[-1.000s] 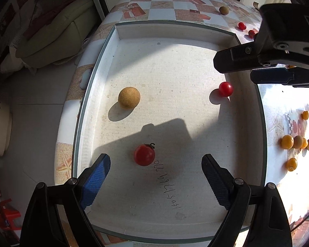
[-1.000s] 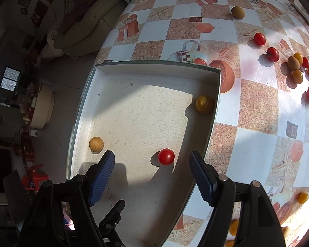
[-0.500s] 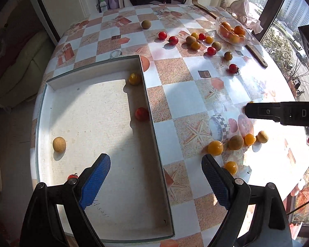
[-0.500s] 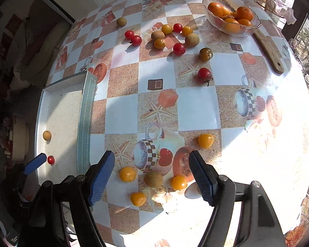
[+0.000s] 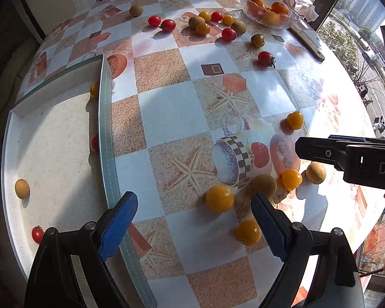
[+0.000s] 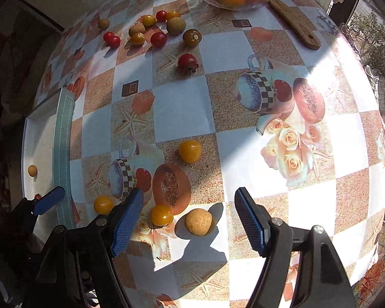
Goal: Organize fruits
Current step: 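Grasp a yellow cherry tomato with the left tool while the right tool grasps another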
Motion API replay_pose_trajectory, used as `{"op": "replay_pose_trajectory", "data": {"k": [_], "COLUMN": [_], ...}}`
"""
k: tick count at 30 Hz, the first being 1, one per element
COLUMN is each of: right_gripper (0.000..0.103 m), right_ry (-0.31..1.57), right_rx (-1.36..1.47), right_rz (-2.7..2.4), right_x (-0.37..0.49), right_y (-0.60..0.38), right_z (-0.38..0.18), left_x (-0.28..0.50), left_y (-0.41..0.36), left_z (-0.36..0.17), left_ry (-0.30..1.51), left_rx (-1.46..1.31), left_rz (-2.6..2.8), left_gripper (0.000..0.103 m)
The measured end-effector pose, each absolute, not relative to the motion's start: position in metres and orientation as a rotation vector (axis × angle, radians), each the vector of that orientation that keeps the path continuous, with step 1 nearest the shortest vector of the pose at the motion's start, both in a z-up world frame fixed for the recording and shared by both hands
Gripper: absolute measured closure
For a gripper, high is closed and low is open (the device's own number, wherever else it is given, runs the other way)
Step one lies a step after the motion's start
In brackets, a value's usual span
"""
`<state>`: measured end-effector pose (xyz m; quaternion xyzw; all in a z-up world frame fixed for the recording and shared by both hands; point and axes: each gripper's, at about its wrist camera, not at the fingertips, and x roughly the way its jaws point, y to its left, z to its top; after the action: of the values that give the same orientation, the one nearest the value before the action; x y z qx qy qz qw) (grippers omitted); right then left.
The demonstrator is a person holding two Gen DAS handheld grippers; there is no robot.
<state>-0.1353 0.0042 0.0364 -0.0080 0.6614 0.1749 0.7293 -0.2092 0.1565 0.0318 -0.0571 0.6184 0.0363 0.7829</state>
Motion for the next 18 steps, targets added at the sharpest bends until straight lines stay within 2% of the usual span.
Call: {"op": "replay_pose_trajectory", "data": {"k": [5,7,12,18], "right_gripper": [0.042,0.045,0.049,0.053], "right_ry": [1.457,1.457,1.441,1.419], "right_rx": [-0.025,-0.035,-0.066,-0.122], "right_rz": [0.4,0.405,0.42,0.424], "right_x": [-0.123,-0.12,-0.115,-0.116], "right_y": [0.011,0.014,0.021,0.034], "right_z": [0.029,0.026,0.023,0.021], "left_x": [-0.208,-0.208,-0.207,-0.211], "left_y": [0.158,0.157,0.15,0.137], "left_z": [0.022,0.019,0.012,0.012], "left_ry": [1.349,1.356,1.371,1.356], "left_rx": [-0.125,-0.121,-0.092,-0.045], "left_rz": [0.094,0.094,0.095,0.08], "left_gripper": [0.013,0.024,0.027,0.041]}}
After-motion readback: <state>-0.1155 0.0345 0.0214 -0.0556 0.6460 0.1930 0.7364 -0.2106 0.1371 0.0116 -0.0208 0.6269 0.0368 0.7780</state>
